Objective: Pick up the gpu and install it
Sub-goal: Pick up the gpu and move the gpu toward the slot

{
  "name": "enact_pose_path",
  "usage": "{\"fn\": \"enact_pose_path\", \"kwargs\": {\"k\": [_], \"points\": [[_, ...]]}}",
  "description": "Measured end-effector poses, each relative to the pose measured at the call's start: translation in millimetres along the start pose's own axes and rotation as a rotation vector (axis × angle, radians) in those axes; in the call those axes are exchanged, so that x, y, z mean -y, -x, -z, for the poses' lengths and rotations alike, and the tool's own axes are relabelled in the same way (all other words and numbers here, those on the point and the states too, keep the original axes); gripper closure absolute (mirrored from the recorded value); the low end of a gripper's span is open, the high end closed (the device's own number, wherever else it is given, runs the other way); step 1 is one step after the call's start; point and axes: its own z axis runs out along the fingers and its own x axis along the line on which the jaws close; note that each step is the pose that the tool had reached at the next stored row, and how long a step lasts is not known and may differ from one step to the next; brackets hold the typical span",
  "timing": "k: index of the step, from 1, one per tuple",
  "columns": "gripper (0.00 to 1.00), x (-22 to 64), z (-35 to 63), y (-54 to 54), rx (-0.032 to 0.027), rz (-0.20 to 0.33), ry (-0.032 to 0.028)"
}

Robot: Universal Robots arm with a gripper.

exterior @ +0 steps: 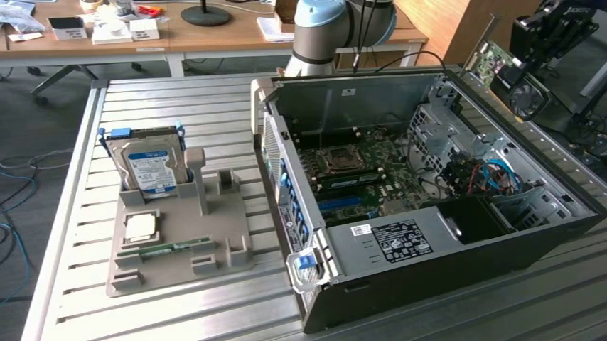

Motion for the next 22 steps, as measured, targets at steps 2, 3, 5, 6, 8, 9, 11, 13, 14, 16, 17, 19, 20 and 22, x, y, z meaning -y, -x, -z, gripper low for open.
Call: {"fn": "enact_pose_path", "kwargs": {"k": [2,3,5,6,8,9,11,13,14,16,17,19,20,22], "points": [[0.73,0.1,0.1,-0.9,0.0001,0.0,-0.0002],[0.73,0.0,0.0,-1.7,0.0,0.0,0.0],[0.73,0.1,0.1,-3.9,0.0002,0.0,-0.0001],[0.73,0.1,0.1,-5.2,0.0003,0.0,0.0],[0.73,0.2,0.1,-7.8,0.0006,0.0,0.0001],[0.73,0.2,0.1,-9.2,0.0008,0.0,0.0001],[0.73,0.3,0.2,-12.3,0.0014,0.0,0.0],[0.73,0.4,0.2,-15.7,0.0023,0.0,0.0],[0.73,0.4,0.3,-17.1,0.0027,0.0,0.0],[0.73,0.5,0.3,-19.8,0.0033,0.0,0.0001],[0.73,0.5,0.3,-21.1,0.0036,0.0,0.0001],[0.73,0.6,0.4,-24.0,0.0042,0.0,0.0001],[0.73,0.6,0.4,-25.5,0.0045,0.0,0.0001],[0.73,0.7,0.4,-28.6,0.0053,0.0,0.0001]]}}
